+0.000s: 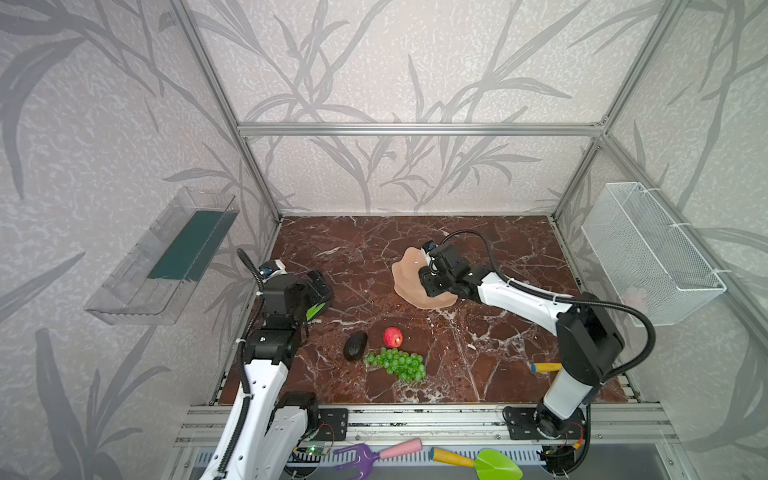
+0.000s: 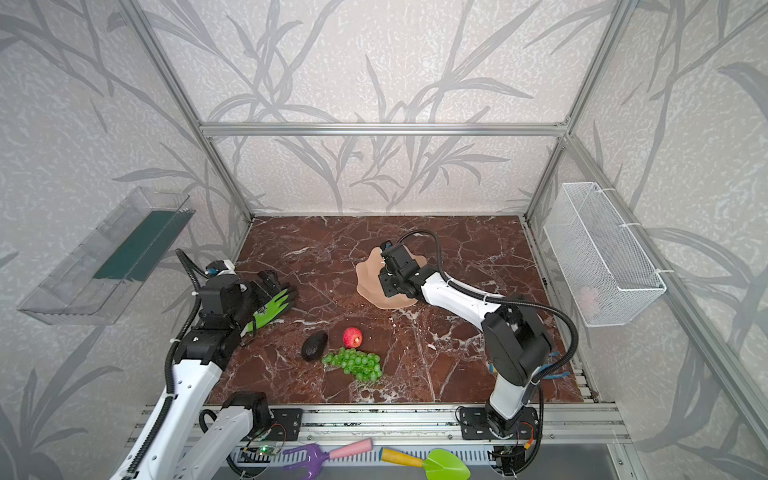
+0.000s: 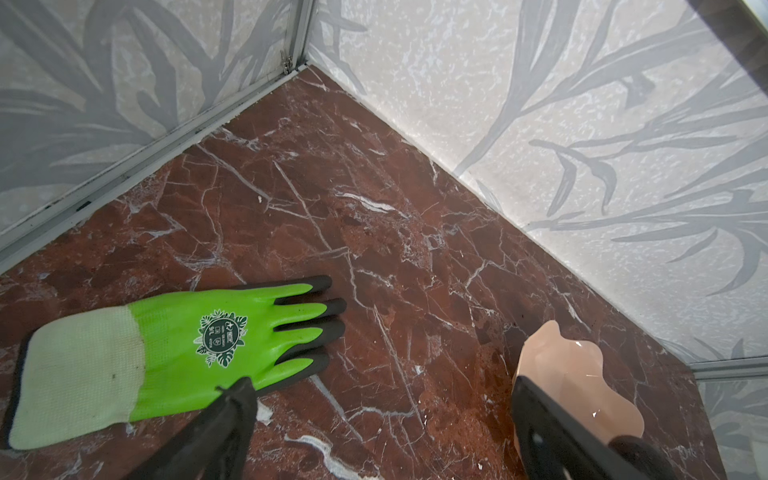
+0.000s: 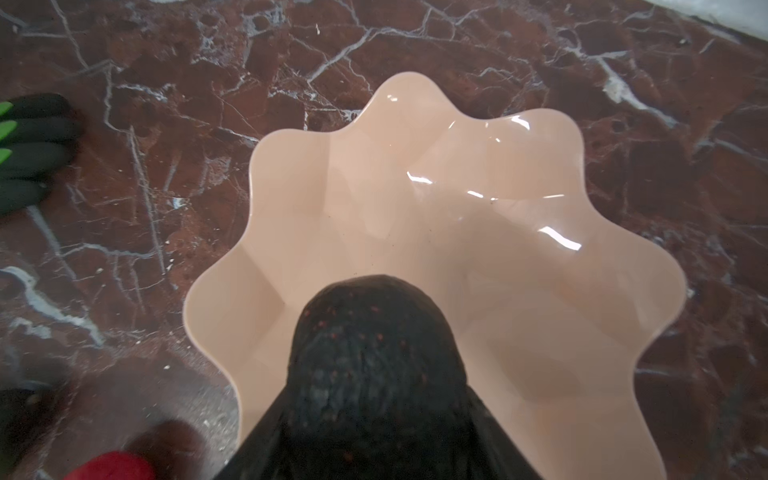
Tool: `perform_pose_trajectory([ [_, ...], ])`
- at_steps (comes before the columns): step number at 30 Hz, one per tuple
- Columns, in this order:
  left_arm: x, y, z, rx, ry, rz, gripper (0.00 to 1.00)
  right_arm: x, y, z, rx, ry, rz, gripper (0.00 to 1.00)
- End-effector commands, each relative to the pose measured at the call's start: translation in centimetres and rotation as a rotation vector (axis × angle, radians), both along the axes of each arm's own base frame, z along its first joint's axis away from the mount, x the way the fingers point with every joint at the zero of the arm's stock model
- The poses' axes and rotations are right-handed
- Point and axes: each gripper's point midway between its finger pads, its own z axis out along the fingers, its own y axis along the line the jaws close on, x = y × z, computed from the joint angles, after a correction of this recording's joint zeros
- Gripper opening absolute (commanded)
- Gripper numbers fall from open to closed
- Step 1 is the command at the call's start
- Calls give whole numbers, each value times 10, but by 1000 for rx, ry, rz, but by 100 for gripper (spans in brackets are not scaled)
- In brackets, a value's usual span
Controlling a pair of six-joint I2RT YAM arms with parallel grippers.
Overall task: Place and organize the fake fruits in the fruit bowl
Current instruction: 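Carry the avocado into the peach bowl and release it with the right gripper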
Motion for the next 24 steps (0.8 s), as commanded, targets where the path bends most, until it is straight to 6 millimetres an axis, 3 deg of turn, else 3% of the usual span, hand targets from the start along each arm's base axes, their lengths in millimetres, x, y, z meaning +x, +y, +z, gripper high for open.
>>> perform_pose_trajectory([
  [1,-13,-7,-15,-35,81,-32,94,20,10,-6,2,-21,18,51],
  [5,-19,-13,-24,-42,133,-64,94,31,13,-29,-1,13,10,51],
  [13,-24,-15,-34,-53,172,-74,94,40,16,-52,-22,34,4,51],
  [20,-24,-22,-40,-76,200,-104,94,41,16,-63,-11,55,-8,53],
  [24,-25,-34,-44,-98,219,-176,94,40,18,-60,7,53,-7,59],
])
